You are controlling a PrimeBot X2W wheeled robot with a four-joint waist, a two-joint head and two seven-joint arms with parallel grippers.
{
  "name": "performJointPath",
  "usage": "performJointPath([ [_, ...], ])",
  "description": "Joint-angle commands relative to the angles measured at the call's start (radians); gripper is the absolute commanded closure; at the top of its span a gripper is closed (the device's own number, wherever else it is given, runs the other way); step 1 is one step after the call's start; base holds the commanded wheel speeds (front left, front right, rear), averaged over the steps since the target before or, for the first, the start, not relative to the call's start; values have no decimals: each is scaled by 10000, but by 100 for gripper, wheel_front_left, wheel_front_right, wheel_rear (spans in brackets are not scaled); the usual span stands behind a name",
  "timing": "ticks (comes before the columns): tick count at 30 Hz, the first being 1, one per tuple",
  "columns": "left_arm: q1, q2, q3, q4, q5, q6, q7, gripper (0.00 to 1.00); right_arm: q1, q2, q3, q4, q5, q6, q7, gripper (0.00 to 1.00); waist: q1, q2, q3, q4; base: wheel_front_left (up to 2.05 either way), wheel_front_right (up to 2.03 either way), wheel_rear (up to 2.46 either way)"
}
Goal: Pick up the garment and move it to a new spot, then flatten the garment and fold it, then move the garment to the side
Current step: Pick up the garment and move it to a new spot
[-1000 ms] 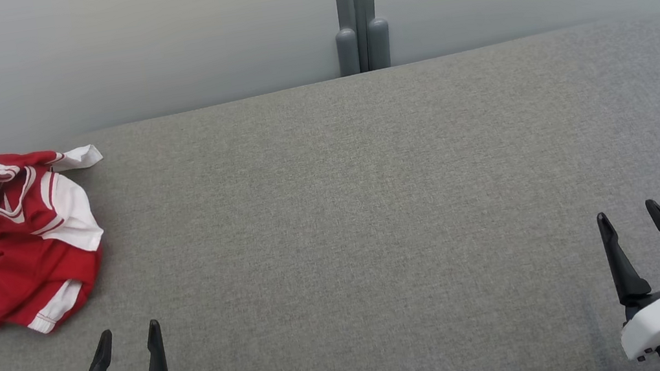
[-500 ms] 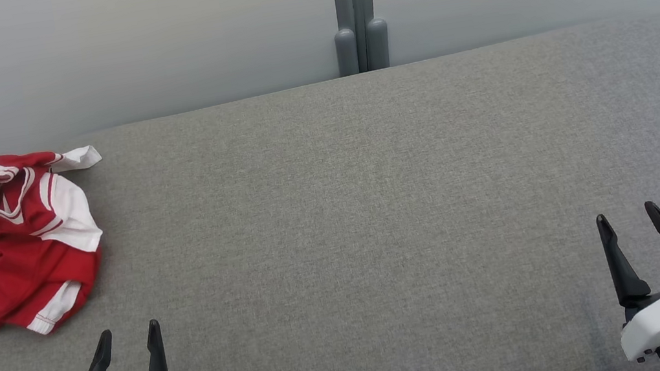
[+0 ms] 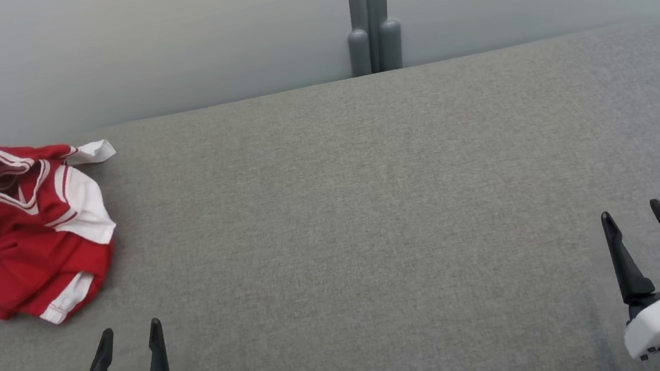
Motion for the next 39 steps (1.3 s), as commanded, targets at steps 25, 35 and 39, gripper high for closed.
performJointPath([
  [25, 479, 341, 969, -307, 138, 8, -31, 0, -531, 173, 1059, -23, 135, -1, -30, 0, 0, -1, -239, 4708, 0, 0, 0],
  [35, -33, 358, 770, -162, 128, -18, -31, 0, -75, 147, 748, -132, 101, -1, -30, 0, 0, -1, -238, 4577, 0, 0, 0],
  [39, -1047, 400, 411, -140, -173, -25, 341, 0, -364, -97, 816, -350, -29, -1, -30, 0, 0, -1, 533, 4197, 0, 0, 0],
])
